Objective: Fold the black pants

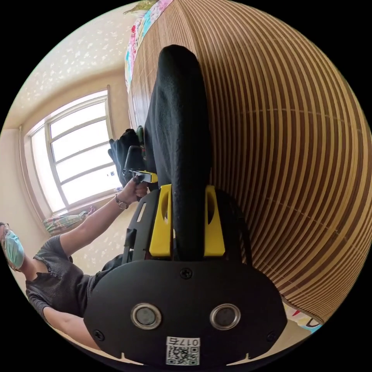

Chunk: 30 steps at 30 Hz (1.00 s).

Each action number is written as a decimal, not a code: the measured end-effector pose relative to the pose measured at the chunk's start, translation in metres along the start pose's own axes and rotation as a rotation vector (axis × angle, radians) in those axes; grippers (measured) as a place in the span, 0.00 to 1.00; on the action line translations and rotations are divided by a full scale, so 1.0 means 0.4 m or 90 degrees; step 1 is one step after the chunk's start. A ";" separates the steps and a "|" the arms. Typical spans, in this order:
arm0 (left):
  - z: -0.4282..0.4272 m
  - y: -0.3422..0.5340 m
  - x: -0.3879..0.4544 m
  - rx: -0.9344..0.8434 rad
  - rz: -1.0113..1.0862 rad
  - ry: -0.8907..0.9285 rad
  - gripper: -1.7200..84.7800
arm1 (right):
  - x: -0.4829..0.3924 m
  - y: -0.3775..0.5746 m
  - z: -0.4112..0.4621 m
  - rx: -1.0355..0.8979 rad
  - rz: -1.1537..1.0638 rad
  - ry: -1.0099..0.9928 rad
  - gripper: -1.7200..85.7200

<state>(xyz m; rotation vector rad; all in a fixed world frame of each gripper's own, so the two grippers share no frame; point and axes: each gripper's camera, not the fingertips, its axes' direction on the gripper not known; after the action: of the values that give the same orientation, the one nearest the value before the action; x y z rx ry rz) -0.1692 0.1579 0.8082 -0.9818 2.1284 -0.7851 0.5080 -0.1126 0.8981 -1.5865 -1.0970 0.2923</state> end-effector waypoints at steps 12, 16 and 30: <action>0.422 -0.164 0.444 -0.135 0.170 -0.011 0.11 | 0.052 0.331 -0.403 0.097 -0.043 -0.219 0.09; 0.646 -0.345 0.732 -0.170 0.253 0.001 0.11 | 0.007 0.473 -0.696 0.159 -0.100 -0.190 0.08; 1.673 -0.945 1.379 -0.240 0.195 -0.149 0.19 | 0.092 0.911 -1.309 0.326 0.195 0.317 0.18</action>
<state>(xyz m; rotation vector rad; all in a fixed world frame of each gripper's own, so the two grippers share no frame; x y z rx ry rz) 0.2179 -0.6525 0.5107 -0.8517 2.1866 -0.1132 1.0664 -0.3965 0.7723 -1.2587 -0.3519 0.3274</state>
